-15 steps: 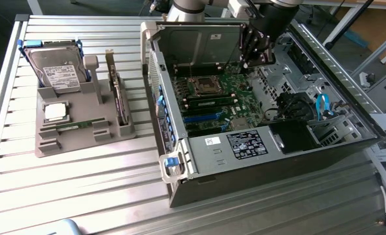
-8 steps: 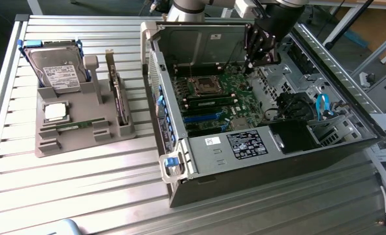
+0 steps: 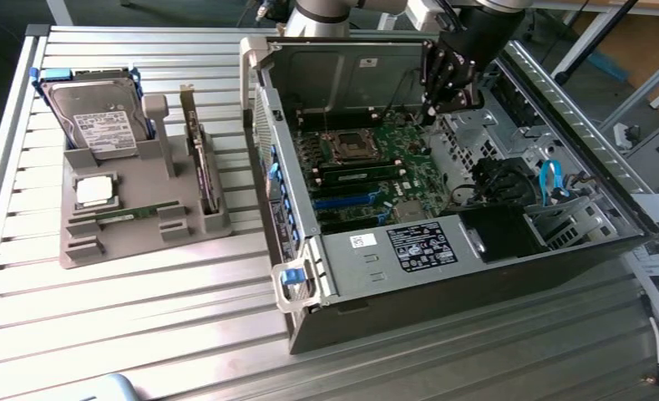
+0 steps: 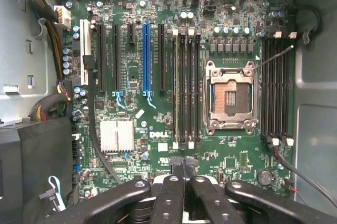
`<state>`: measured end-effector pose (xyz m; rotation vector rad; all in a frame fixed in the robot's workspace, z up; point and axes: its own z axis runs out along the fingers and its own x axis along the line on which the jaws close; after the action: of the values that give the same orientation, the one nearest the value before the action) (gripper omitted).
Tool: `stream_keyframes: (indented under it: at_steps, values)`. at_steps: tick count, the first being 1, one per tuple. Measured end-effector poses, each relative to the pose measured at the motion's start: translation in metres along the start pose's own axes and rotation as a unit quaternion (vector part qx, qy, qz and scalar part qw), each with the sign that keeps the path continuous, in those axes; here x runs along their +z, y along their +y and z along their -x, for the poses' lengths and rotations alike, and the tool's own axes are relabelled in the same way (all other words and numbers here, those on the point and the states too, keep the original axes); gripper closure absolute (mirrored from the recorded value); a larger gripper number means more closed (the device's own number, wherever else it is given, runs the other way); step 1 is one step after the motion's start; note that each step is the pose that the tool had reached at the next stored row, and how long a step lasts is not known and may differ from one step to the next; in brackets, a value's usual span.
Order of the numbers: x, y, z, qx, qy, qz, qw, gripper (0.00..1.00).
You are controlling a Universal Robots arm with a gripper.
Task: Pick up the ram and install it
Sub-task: 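Press down the ram until it locks into place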
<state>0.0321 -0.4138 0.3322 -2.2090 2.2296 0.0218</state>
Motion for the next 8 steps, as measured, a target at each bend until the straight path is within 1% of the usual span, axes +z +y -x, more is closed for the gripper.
stream_keyframes:
  at_steps: [8]
  values:
    - [0.0038, -0.0001, -0.0001, 0.0, 0.0, 0.0, 1.0, 0.89]
